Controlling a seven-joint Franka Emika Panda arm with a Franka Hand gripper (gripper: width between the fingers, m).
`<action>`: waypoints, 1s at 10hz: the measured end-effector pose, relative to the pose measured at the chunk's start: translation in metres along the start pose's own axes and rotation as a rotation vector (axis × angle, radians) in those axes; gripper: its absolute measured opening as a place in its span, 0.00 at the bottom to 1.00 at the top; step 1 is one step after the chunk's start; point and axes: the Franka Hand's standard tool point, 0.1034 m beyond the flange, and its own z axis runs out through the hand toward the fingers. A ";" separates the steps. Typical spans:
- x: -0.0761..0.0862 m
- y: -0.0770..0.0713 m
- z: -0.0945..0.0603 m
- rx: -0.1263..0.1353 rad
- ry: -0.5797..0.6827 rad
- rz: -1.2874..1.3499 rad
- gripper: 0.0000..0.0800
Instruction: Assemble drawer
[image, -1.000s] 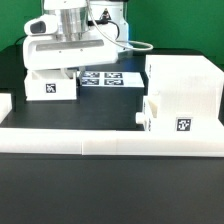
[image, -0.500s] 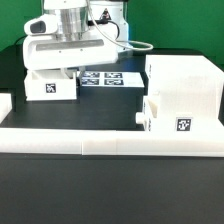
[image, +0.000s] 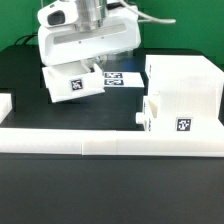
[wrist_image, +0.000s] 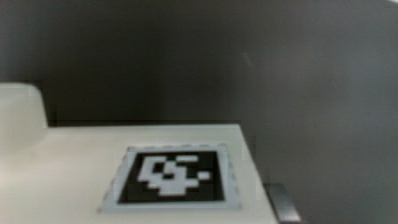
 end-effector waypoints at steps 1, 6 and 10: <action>-0.005 0.000 0.003 0.000 -0.004 0.003 0.06; -0.003 0.014 0.009 -0.032 0.013 -0.465 0.06; 0.007 0.017 0.002 -0.070 -0.015 -0.815 0.06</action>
Offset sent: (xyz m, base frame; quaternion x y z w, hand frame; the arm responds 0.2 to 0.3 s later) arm 0.0000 0.0000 0.0000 0.0000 0.0000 -0.1296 0.9916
